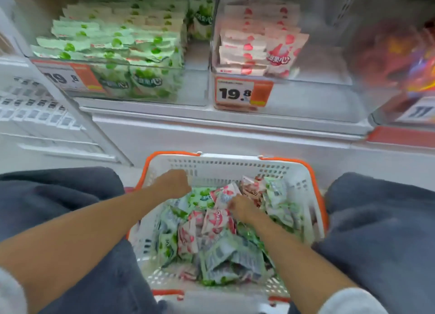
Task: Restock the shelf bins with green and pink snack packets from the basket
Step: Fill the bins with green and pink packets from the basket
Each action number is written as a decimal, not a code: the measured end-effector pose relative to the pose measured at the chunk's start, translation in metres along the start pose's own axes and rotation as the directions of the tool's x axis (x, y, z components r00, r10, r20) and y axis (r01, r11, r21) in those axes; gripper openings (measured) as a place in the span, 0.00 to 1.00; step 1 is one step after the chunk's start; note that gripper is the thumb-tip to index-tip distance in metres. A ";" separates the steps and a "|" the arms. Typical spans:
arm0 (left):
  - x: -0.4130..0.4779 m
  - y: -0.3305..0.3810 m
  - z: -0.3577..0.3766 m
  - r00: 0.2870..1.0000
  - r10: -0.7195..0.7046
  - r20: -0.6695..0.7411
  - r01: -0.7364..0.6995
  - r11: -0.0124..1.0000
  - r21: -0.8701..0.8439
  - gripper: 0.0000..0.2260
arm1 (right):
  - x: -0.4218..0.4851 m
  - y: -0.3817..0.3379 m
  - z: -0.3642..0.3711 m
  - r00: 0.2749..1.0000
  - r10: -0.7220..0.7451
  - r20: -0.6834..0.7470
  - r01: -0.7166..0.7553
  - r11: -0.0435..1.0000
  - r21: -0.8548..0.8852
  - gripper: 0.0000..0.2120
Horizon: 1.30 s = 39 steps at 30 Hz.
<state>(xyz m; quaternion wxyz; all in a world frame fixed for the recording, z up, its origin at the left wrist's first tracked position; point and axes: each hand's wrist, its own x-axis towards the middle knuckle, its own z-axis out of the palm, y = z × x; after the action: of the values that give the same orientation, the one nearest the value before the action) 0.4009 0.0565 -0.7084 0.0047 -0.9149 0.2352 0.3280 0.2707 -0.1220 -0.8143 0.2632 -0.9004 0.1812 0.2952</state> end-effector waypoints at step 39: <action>-0.065 0.226 -0.203 0.509 0.062 -0.858 -0.678 0.644 -0.355 0.21 | -0.174 -0.027 -0.325 0.779 -0.092 -0.621 0.606 0.367 0.706 0.09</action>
<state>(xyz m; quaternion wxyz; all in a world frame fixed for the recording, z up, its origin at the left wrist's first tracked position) 0.3808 -0.1503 -0.4771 -0.4976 -0.8168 0.2866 -0.0556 0.2935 -0.2600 -0.4722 0.6936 -0.6873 0.1616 -0.1429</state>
